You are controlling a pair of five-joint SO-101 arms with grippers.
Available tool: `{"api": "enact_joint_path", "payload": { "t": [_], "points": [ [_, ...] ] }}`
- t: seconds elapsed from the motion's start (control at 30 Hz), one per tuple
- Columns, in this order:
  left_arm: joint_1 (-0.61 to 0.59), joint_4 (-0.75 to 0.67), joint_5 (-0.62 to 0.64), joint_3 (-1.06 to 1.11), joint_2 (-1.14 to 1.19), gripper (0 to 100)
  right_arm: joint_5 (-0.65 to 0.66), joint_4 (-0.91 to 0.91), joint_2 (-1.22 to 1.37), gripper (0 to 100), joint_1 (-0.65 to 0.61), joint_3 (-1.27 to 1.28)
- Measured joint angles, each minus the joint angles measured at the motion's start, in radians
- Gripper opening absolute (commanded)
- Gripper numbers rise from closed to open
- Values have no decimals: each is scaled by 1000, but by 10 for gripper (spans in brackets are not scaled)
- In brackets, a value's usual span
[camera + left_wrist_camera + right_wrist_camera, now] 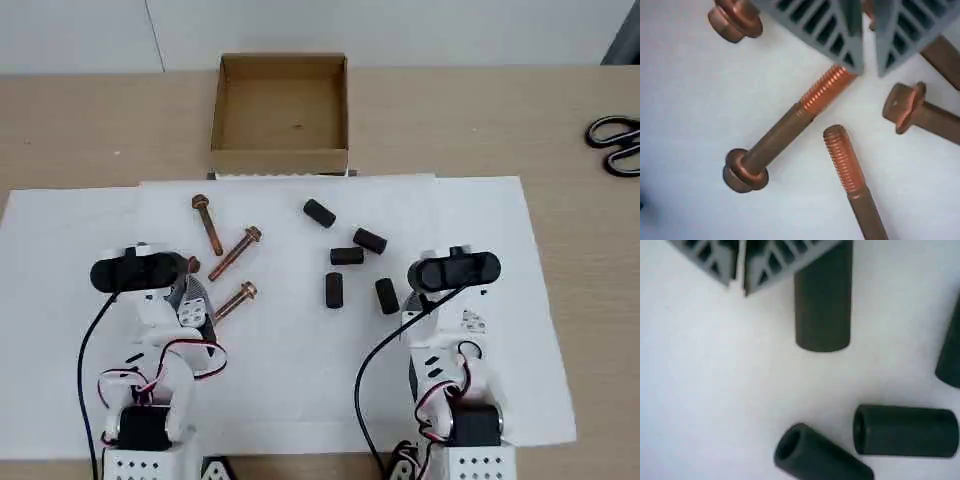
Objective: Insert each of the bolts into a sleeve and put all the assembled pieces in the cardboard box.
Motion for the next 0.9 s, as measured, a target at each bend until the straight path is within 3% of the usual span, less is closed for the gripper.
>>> {"api": "enact_joint_path", "payload": {
  "t": [0.53, 0.9],
  "points": [
    [0, 12, 0, -15, 0, 7, 0, 0, 0, 4, 0, 0],
    [98, 345, -58, -493, 11, 7, 0, 0, 0, 4, 0, 0]
  ]
}}
